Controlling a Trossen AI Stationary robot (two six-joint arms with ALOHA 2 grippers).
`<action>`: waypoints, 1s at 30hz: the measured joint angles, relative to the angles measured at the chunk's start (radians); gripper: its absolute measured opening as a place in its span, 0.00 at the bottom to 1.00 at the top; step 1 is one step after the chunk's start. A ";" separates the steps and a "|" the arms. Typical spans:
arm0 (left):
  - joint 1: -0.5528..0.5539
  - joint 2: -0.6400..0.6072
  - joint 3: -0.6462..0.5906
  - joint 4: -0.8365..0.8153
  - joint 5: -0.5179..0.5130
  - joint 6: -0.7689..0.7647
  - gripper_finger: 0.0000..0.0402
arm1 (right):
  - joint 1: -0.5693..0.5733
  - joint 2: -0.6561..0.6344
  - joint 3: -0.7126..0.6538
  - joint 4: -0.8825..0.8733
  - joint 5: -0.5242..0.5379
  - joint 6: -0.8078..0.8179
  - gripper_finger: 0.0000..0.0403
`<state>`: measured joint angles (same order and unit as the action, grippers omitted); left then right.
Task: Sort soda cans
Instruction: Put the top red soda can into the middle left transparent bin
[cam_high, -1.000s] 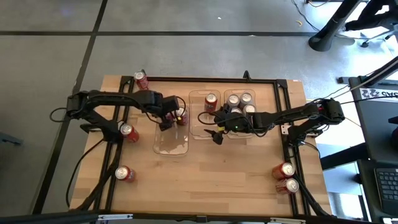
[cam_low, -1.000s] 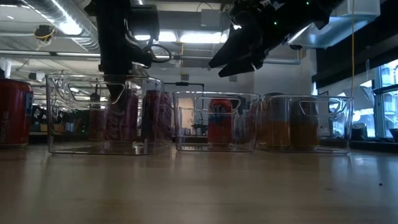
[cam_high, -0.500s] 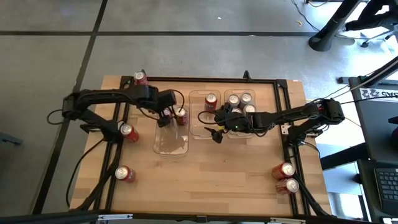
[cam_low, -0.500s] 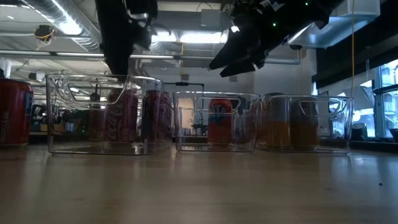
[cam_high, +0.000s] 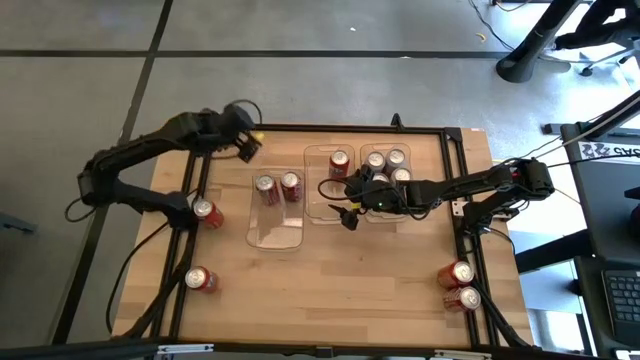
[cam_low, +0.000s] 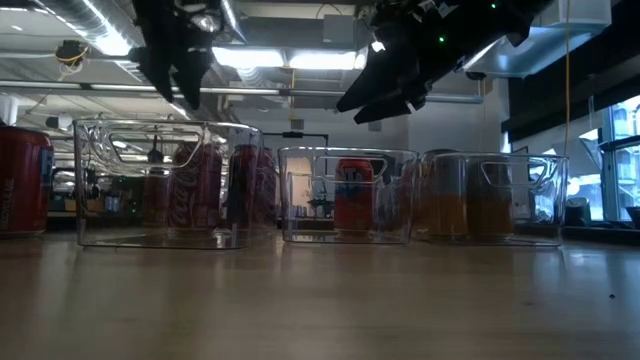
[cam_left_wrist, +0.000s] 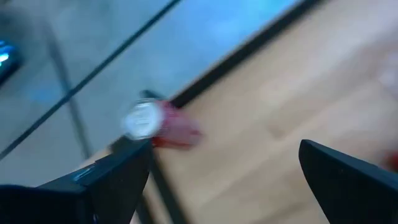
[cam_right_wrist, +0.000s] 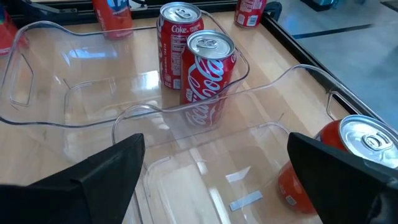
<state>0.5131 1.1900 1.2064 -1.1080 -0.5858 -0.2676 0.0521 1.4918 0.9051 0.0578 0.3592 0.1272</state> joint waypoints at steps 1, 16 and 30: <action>0.036 0.001 0.000 0.001 -0.010 0.015 0.97 | 0.000 0.000 0.000 0.000 0.000 0.000 0.97; 0.269 0.034 -0.027 0.280 -0.008 0.042 0.97 | 0.000 0.000 0.000 0.000 0.000 0.004 0.97; 0.440 0.240 -0.028 0.277 0.017 0.153 0.97 | 0.000 0.000 0.000 -0.001 -0.001 0.003 0.97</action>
<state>0.9536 1.4301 1.1782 -0.8306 -0.5690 -0.1146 0.0521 1.4918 0.9051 0.0571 0.3579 0.1307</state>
